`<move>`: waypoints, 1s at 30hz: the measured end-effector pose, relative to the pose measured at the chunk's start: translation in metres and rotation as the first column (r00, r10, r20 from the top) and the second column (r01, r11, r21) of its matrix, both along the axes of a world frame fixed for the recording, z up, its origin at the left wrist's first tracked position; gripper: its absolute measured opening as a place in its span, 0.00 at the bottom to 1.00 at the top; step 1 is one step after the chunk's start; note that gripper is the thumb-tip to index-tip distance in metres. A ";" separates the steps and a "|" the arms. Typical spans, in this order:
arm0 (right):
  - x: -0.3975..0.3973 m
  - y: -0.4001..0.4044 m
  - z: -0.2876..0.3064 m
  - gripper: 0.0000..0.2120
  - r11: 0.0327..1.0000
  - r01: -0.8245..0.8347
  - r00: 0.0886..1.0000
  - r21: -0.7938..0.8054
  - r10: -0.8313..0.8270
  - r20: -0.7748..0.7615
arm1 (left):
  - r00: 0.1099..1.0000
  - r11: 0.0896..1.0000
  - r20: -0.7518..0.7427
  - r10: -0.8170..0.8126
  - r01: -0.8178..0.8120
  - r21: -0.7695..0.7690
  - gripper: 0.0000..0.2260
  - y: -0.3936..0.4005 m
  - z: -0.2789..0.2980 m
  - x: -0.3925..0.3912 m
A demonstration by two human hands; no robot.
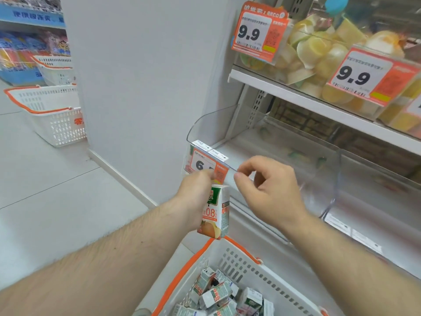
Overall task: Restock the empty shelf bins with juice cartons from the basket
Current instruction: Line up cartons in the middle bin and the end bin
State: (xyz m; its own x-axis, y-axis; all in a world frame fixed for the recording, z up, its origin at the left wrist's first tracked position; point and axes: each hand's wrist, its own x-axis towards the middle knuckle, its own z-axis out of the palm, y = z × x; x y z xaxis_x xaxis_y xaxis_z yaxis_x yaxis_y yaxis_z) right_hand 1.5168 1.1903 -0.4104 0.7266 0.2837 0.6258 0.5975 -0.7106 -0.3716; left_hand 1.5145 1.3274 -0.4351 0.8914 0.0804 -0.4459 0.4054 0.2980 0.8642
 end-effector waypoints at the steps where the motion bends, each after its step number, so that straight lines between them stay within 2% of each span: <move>1: -0.012 -0.004 -0.002 0.06 0.999 0.028 0.992 0.035 -0.023 -0.128 | 1.000 1.000 0.009 -0.016 0.016 -0.013 0.09 -0.007 0.002 -0.003; 3: -0.029 -0.015 -0.008 0.12 0.990 0.125 0.936 0.065 -0.096 -0.339 | 0.998 0.998 0.034 -0.050 0.051 -0.034 0.08 -0.021 0.008 -0.009; 4: -0.036 -0.022 -0.010 0.12 0.985 0.166 0.909 0.046 -0.134 -0.395 | 0.996 0.997 0.054 -0.075 0.076 -0.028 0.08 -0.029 0.010 -0.012; 8: -0.064 -0.054 -0.004 0.04 0.969 0.240 0.864 0.066 -0.182 -0.469 | 0.951 0.967 0.184 -0.248 0.232 0.102 0.12 -0.062 0.014 -0.025; 11: -0.082 -0.086 -0.001 0.03 0.938 0.314 0.843 0.144 -0.206 -0.497 | 0.860 0.908 0.293 -0.419 0.396 0.136 0.13 -0.089 0.015 -0.034; 13: -0.092 -0.105 0.001 0.08 0.909 0.346 0.827 0.234 -0.177 -0.533 | 0.812 0.854 0.263 -0.521 0.499 0.151 0.11 -0.105 0.016 -0.038; 15: -0.100 -0.125 0.003 0.07 0.859 0.344 0.828 0.380 -0.086 -0.555 | 0.746 0.783 0.239 -0.621 0.585 0.211 0.08 -0.117 0.015 -0.043; 16: -0.104 -0.134 0.004 0.05 0.831 0.332 0.836 0.446 -0.040 -0.548 | 0.689 0.740 0.270 -0.673 0.635 0.223 0.10 -0.119 0.011 -0.046; 17: -0.107 -0.141 0.005 0.08 0.813 0.328 0.845 0.481 -0.024 -0.535 | 0.620 0.697 0.324 -0.715 0.670 0.256 0.16 -0.121 0.005 -0.049; 18: -0.111 -0.149 0.006 0.10 0.802 0.324 0.852 0.501 -0.017 -0.524 | 0.552 0.656 0.357 -0.754 0.671 0.347 0.19 -0.123 0.001 -0.053; 19: -0.115 -0.155 0.007 0.09 0.813 0.319 0.858 0.487 -0.029 -0.513 | 0.512 0.633 0.372 -0.774 0.622 0.461 0.20 -0.126 -0.003 -0.056; 21: -0.121 -0.165 0.008 0.08 0.865 0.305 0.870 0.397 -0.084 -0.485 | 0.516 0.634 0.392 -0.762 0.470 0.614 0.21 -0.135 -0.009 -0.056; 24: -0.129 -0.168 0.010 0.10 0.902 0.284 0.897 0.325 -0.130 -0.423 | 0.510 0.654 0.445 -0.736 0.367 0.661 0.20 -0.152 -0.013 -0.058; 27: -0.128 -0.166 0.009 0.15 0.925 0.344 0.919 0.160 -0.298 -0.257 | 0.485 0.679 0.516 -0.706 0.256 0.688 0.16 -0.168 -0.013 -0.060; 29: -0.123 -0.172 0.013 0.12 0.889 0.412 0.909 0.202 -0.386 -0.155 | 0.428 0.696 0.610 -0.666 0.064 0.715 0.15 -0.175 -0.009 -0.060; 30: -0.120 -0.181 0.017 0.09 0.853 0.446 0.895 0.272 -0.425 -0.134 | 0.384 0.663 0.643 -0.663 -0.098 0.742 0.17 -0.176 -0.009 -0.058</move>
